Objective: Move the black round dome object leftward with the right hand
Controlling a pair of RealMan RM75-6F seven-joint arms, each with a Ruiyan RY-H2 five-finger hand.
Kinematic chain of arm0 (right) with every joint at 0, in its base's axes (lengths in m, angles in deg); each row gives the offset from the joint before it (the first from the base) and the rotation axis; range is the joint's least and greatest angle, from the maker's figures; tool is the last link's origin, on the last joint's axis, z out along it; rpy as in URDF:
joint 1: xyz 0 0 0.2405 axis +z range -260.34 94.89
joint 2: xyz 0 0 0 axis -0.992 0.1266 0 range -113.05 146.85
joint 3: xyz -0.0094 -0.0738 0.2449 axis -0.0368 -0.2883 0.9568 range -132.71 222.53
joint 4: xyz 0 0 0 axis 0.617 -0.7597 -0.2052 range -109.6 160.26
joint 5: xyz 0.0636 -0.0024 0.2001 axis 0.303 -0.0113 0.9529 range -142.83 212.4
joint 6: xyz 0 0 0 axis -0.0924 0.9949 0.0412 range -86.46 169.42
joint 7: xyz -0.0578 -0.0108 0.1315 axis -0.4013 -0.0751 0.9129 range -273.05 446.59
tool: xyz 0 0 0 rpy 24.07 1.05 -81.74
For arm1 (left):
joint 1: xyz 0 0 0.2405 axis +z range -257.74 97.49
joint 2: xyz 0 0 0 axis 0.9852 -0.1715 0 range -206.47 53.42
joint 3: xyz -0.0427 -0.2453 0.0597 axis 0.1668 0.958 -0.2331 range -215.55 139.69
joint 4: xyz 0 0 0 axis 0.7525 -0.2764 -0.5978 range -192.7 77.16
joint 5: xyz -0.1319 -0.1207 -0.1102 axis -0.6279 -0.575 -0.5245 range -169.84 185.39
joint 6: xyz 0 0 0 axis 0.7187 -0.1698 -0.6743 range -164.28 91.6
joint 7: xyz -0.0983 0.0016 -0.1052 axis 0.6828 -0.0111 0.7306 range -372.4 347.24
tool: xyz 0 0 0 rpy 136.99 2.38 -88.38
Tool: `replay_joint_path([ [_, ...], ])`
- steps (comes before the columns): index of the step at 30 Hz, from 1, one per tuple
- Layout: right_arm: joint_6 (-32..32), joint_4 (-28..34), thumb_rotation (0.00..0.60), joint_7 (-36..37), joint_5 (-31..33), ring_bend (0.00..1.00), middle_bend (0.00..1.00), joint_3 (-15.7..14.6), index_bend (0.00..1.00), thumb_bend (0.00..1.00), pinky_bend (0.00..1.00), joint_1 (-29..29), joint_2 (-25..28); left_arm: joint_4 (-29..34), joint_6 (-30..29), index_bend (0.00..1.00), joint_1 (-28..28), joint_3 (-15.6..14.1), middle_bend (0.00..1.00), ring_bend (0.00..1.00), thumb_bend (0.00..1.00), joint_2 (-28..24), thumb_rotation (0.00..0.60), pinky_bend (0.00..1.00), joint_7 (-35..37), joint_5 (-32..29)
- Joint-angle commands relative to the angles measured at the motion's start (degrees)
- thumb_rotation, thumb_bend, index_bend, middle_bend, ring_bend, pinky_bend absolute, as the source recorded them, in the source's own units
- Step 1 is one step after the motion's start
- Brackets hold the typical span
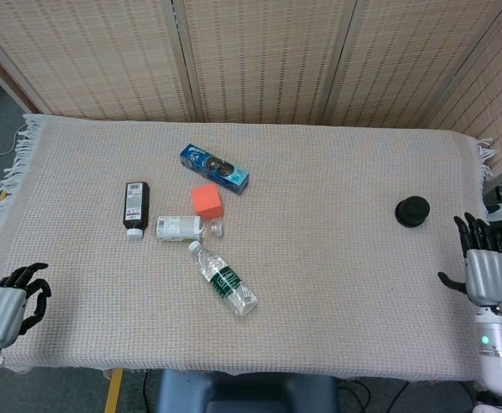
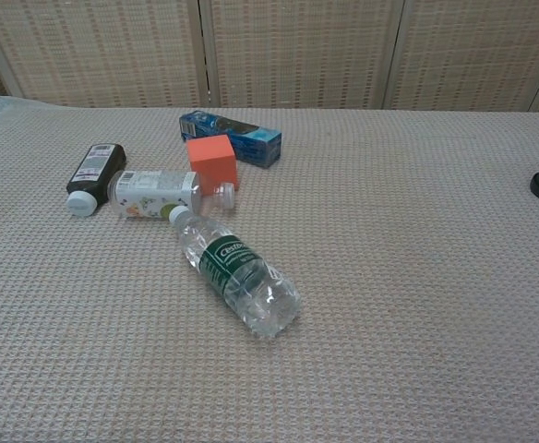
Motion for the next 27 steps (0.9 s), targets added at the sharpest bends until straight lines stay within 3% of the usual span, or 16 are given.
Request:
replay_joint_path([
  [1, -6.0, -4.5, 0.600, 7.6, 3.0, 0.00, 0.00, 3.4, 0.00, 0.05, 0.09, 3.8, -2.4, 0.1, -0.4, 0.58, 0.1, 0.0, 0.25, 0.26, 0.60, 0.0, 0.600, 0.46, 0.0, 0.3],
  [5, -12.2, -7.2, 0.600, 17.6, 4.9, 0.00, 0.00, 5.3, 0.00, 0.05, 0.10, 6.5, -3.7, 0.1, 0.1, 0.58, 0.0, -0.2, 0.25, 0.26, 0.60, 0.1, 0.600, 0.46, -0.5, 0.3],
  [9, -15.7, -9.2, 0.600, 22.4, 5.9, 0.00, 0.00, 6.6, 0.00, 0.05, 0.10, 8.4, -4.0, 0.1, 0.4, 0.58, 0.0, -0.2, 0.25, 0.26, 0.60, 0.0, 0.600, 0.46, -0.7, 0.0],
  [15, -17.2, -11.1, 0.600, 24.1, 10.1, 0.00, 0.00, 8.7, 0.00, 0.06, 0.11, 9.3, -4.8, 0.2, 0.3, 0.58, 0.1, 0.0, 0.25, 0.26, 0.60, -0.1, 0.600, 0.46, -0.3, -0.4],
  [19, -21.4, -13.2, 0.600, 24.5, 14.6, 0.00, 0.00, 9.6, 0.00, 0.05, 0.11, 10.1, -5.1, 0.2, 0.2, 0.58, 0.2, -0.1, 0.25, 0.26, 0.60, -0.1, 0.600, 0.46, -0.5, -0.2],
  [27, -28.9, -26.0, 0.600, 25.2, 18.0, 0.00, 0.00, 9.7, 0.00, 0.06, 0.11, 14.1, -10.6, 0.2, 0.8, 0.58, 0.0, -0.2, 0.25, 0.27, 0.60, 0.1, 0.600, 0.46, -1.1, -0.3],
])
